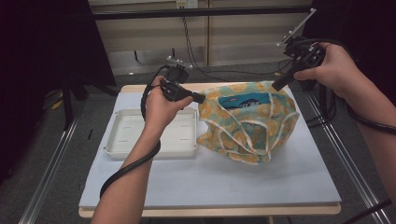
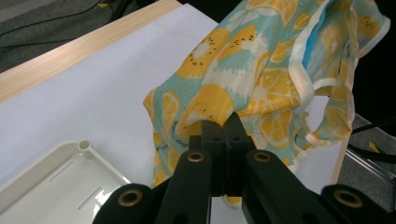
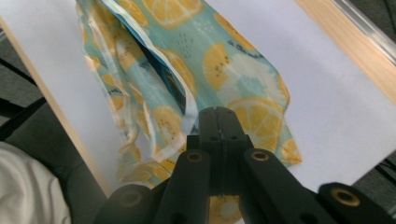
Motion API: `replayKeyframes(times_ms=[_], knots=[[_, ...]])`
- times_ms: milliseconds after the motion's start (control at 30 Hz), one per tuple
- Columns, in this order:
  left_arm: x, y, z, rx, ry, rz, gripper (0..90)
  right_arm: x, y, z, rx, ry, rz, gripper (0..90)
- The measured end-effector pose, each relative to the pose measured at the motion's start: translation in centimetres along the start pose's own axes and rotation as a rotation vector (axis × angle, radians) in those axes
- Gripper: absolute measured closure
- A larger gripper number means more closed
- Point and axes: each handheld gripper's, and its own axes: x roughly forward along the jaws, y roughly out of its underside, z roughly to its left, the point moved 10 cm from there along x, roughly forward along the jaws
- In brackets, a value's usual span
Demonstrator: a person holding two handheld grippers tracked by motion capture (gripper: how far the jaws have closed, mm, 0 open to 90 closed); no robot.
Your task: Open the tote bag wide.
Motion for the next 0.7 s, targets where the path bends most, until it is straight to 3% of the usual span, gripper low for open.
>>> replayKeyframes(times_ms=[67, 100, 133, 167, 200, 367, 433, 467, 567, 600, 700], knots=[[0.0, -0.2, -0.1, -0.015, 0.004, -0.013, 90.0, 0.2, -0.1, 0.1, -0.018, -0.003, 0.001, 90.0], [0.0, -0.1, -0.1, -0.013, 0.003, -0.012, 90.0, 0.3, -0.1, 0.2, -0.041, -0.012, 0.003, 82.4], [0.0, -0.1, -0.1, -0.001, 0.002, -0.002, 90.0, 0.5, 0.0, 0.3, -0.052, -0.002, 0.003, 71.1], [0.0, 0.0, 0.0, 0.001, 0.003, 0.001, 90.0, 0.5, 0.2, 0.0, -0.067, 0.022, 0.014, 68.8], [0.1, -0.1, -0.1, -0.006, 0.005, -0.005, 90.0, 0.6, 0.6, 0.1, -0.073, 0.025, 0.025, 57.6], [0.5, -0.3, -0.3, -0.007, 0.012, -0.008, 90.0, 1.1, 1.5, -0.1, -0.082, 0.022, 0.052, 58.4], [0.5, -0.3, -0.3, 0.005, 0.015, -0.004, 90.0, 2.0, 2.0, 0.1, -0.094, 0.009, 0.087, 67.2], [0.5, -0.4, -0.4, -0.002, 0.014, -0.008, 90.0, 2.0, 2.0, 0.1, -0.094, 0.009, 0.087, 67.2], [0.5, -0.5, -0.4, -0.005, 0.012, -0.012, 90.0, 2.2, 2.1, -0.2, -0.129, 0.039, 0.117, 84.2], [0.4, -0.5, -0.4, -0.005, 0.012, -0.015, 90.0, 1.7, 1.8, -0.3, -0.114, 0.041, 0.107, 88.9], [0.2, -0.3, -0.3, -0.004, 0.011, -0.012, 90.0, 1.1, 1.5, -0.4, -0.118, 0.035, 0.114, 90.0]])
